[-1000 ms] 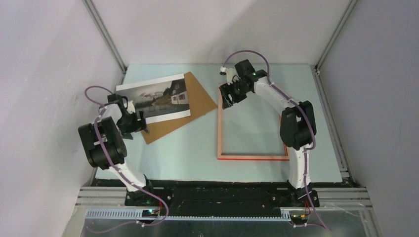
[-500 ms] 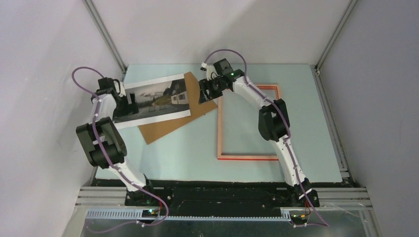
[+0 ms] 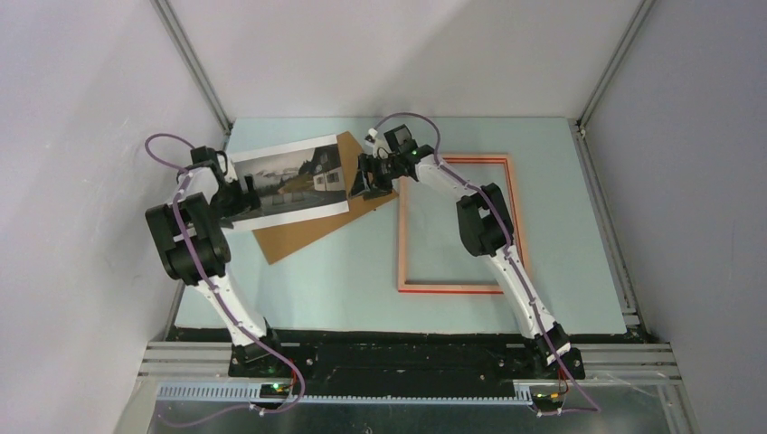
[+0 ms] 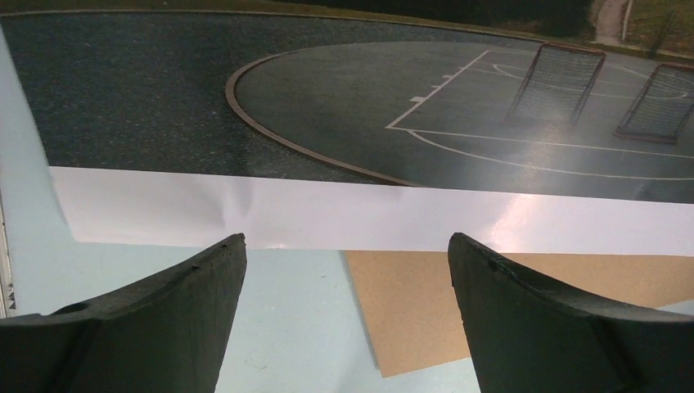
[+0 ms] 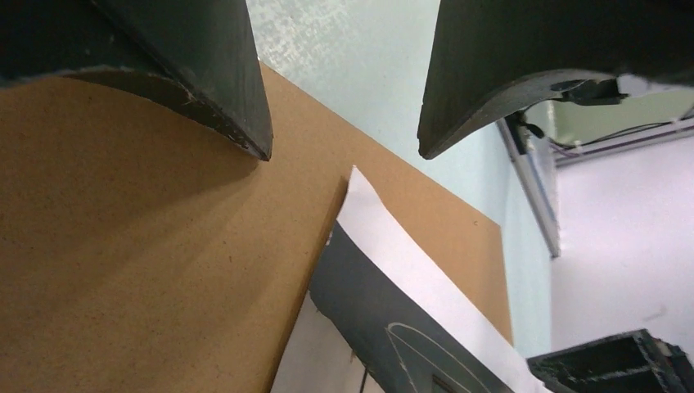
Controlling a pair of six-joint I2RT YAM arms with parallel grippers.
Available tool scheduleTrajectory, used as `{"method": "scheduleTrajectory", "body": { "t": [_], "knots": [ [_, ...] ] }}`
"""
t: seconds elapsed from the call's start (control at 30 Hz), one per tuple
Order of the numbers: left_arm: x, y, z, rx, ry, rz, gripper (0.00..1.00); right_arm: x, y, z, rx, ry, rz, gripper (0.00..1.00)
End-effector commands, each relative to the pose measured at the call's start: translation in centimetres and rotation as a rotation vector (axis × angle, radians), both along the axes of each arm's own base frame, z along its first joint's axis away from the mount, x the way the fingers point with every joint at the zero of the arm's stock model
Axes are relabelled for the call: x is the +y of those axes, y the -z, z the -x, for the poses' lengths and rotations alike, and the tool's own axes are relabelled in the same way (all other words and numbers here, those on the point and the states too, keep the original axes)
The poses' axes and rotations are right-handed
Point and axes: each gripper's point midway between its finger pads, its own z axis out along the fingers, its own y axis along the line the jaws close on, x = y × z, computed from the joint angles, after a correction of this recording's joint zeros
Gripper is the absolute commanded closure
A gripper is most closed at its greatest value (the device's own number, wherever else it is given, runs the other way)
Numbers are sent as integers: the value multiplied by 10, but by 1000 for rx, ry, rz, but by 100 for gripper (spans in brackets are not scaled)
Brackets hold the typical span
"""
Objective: Put the photo into the frame
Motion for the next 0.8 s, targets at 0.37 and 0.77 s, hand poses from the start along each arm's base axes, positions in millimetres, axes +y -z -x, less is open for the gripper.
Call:
{"method": "scheduleTrajectory", "body": {
  "t": [0.37,0.77],
  "knots": [
    [-20,0,6,-18,19,87,3,39,-5,11,104,-17,-141,32],
    [-30,5,19,-9,30,109,3,57,13,32,198,-49,-180,33]
  ]
}}
